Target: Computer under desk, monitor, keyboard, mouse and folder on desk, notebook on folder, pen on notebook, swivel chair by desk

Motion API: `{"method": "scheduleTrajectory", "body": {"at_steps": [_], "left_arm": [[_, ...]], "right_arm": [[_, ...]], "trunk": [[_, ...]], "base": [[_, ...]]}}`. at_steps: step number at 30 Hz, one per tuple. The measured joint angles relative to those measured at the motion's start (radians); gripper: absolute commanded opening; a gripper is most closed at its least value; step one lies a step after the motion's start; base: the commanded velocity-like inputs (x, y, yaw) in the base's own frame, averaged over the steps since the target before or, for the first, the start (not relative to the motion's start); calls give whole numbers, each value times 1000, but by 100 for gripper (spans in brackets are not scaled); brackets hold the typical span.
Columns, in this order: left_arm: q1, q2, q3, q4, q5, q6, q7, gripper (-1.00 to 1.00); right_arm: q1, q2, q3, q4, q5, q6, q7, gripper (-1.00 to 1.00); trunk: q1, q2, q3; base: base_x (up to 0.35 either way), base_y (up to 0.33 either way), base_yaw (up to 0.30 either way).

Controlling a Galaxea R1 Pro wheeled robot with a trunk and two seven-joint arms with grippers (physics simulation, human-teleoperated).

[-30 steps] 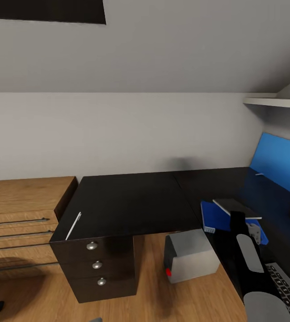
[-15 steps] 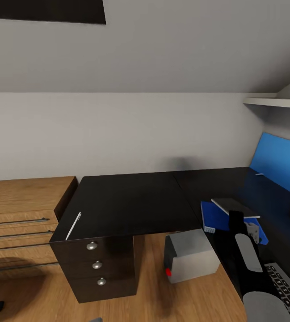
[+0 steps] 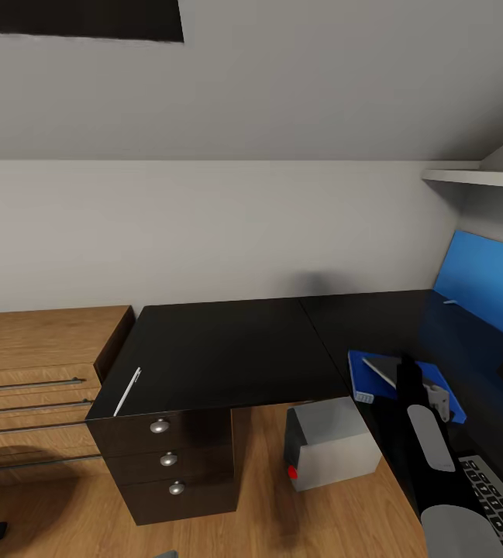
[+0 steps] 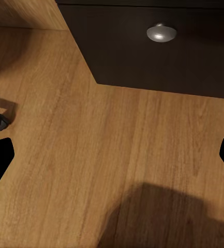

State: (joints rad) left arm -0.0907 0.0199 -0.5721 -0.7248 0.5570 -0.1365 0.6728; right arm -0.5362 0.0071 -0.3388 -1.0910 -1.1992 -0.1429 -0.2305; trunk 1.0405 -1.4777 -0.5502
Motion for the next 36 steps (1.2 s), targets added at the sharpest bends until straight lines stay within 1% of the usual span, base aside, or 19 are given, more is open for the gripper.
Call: {"method": "scheduleTrajectory", "body": {"at_steps": [4,12,28,36], "left_arm": [[0,0,-1,0,0,0,0,100],[0,0,-1,0,0,0,0,100],[0,0,-1,0,0,0,-2,100],[0,0,-1,0,0,0,-2,100]], "right_arm": [[0,0,0,0,0,0,0,100],[0,0,0,0,1,-1,0,100],[0,2,0,0,2,-1,0,100],[0,2,1,-1,2,-1,-1,100]], "trunk": [[0,0,0],[0,0,0],[0,0,0],[0,0,0]], "base": [[-5,-2,0],[-111,-85,0],[-3,-2,0],[-89,0,0]]}}
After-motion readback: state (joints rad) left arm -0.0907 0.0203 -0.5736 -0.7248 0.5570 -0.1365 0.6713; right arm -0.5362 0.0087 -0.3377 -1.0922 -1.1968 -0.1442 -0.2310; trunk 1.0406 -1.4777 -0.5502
